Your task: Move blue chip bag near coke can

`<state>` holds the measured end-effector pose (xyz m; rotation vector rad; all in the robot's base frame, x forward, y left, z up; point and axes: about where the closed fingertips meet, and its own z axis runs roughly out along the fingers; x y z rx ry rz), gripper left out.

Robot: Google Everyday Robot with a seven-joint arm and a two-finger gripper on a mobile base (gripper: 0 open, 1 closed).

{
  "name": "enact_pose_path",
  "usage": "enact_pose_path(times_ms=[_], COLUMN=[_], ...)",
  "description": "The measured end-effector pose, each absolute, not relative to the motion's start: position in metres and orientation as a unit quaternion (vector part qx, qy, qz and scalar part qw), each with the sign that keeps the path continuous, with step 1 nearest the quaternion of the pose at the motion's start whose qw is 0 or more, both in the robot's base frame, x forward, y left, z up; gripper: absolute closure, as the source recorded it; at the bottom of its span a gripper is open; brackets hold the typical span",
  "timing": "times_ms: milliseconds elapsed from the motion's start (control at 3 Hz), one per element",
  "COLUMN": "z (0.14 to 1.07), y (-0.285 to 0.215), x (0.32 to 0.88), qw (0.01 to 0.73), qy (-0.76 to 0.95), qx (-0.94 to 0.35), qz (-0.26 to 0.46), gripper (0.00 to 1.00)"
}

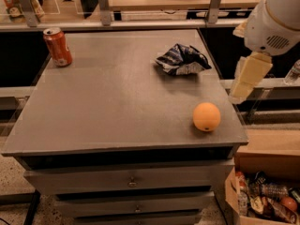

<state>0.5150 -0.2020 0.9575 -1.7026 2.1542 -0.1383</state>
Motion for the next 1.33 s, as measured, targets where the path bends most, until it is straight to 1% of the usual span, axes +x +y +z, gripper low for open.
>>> enact_pose_path(times_ms=[333,1333], z=[0.932,0.885], y=[-0.193,-0.157], x=[0.566,0.668], qw=[0.201,0.215], qy=[0.763,0.756], qx=[-0.611,-0.611], qz=[-0.065,-0.094], gripper=[0.0,0.0])
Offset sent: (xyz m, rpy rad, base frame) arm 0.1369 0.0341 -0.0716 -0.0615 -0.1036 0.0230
